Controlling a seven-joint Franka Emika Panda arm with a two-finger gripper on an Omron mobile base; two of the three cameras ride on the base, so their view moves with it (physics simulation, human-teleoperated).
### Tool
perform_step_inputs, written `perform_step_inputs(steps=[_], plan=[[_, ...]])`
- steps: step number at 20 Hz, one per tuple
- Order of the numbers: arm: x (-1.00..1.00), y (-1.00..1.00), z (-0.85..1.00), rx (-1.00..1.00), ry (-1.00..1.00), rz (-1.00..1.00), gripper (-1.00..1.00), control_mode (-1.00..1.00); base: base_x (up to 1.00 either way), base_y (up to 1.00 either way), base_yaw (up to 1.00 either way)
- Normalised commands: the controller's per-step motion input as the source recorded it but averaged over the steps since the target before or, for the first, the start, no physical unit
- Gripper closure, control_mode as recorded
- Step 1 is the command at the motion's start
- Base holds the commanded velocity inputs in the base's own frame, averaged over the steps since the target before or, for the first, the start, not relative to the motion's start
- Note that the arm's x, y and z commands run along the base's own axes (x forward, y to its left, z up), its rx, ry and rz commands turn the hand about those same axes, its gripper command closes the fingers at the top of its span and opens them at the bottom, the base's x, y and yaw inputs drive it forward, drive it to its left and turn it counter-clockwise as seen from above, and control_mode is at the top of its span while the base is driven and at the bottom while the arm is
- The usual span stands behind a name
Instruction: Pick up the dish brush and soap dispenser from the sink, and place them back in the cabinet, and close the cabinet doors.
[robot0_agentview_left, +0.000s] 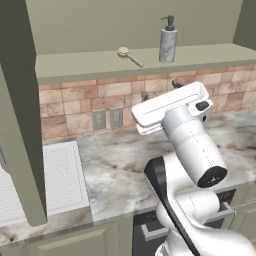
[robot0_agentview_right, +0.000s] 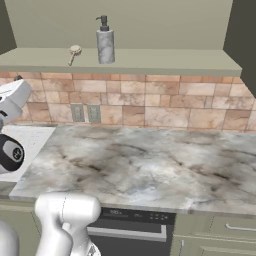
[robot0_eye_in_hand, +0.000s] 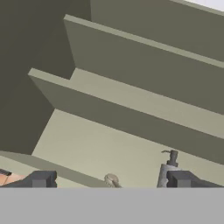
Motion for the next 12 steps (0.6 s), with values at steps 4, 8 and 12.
perform_step_inputs(steps=[4, 8, 12], plan=[[-0.04, 0.04, -0.04, -0.01, -0.06, 0.0, -1.0, -1.0, 0.0, 0.0, 0.0], [-0.11, 0.0, -0.08, 0.0, -0.04, 0.0, -1.0, -1.0, 0.0, 0.0, 0.0], [-0.1, 0.06, -0.14, -0.01, -0.04, 0.0, -1.0, -1.0, 0.0, 0.0, 0.0]])
